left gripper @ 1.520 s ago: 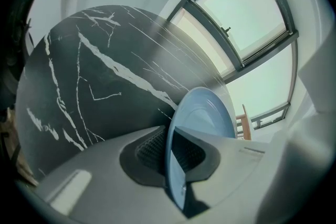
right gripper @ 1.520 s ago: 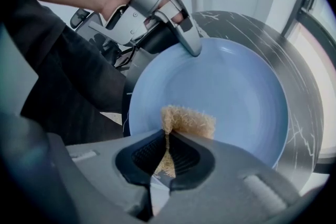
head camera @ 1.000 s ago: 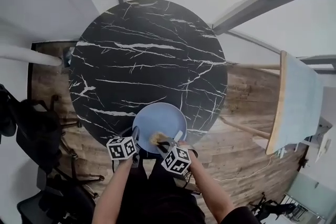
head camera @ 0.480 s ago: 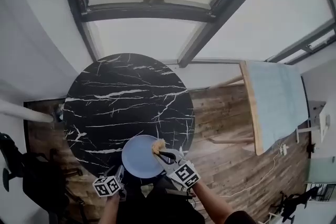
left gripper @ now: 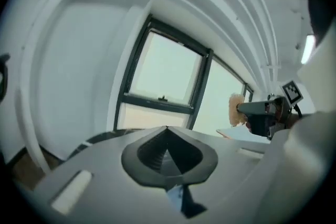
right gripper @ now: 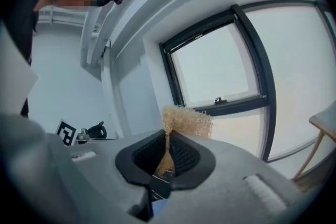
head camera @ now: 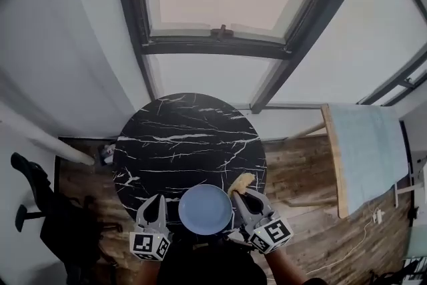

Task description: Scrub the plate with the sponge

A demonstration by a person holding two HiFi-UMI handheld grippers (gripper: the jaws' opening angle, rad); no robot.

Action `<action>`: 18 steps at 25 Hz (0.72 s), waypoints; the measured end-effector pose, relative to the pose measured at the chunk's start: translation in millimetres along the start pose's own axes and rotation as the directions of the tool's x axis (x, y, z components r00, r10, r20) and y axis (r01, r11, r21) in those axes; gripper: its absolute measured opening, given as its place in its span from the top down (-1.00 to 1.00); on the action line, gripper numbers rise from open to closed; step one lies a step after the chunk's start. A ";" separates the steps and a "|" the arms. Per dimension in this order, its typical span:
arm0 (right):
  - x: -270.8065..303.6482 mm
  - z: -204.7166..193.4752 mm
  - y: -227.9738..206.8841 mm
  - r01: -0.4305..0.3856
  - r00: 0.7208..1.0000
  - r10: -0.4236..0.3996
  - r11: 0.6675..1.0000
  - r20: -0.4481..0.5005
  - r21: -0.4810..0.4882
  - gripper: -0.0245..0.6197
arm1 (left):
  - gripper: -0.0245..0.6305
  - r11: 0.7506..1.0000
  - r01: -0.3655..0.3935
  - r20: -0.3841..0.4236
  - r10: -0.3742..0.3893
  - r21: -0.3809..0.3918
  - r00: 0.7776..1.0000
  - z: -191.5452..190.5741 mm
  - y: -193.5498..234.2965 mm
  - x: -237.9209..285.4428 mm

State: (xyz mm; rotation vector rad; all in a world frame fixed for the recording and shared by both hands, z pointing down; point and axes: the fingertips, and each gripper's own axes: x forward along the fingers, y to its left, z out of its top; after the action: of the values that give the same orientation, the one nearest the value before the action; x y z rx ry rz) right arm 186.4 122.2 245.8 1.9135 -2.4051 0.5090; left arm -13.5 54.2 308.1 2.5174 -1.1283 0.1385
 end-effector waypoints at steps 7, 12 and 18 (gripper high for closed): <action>-21.9 14.8 39.2 0.087 0.995 -0.082 0.994 0.065 -0.073 0.85 | 0.95 0.982 -0.019 0.211 -0.022 0.190 0.977 77.5 -40.8 -39.3; -27.7 -27.3 53.1 0.090 0.996 -0.089 0.996 0.030 -0.020 0.85 | 0.93 0.993 0.006 0.201 -0.030 0.118 0.979 47.9 -48.3 -47.5; -31.7 -35.1 54.8 0.116 0.993 -0.115 0.992 0.022 -0.043 0.85 | 0.93 0.993 0.057 0.166 -0.074 0.103 0.983 47.9 -59.4 -46.1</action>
State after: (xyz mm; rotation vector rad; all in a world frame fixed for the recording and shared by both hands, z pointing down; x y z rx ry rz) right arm 135.7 172.1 259.0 2.0330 -2.2786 0.4298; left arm -3.8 104.4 235.0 2.6926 -1.1255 -0.0407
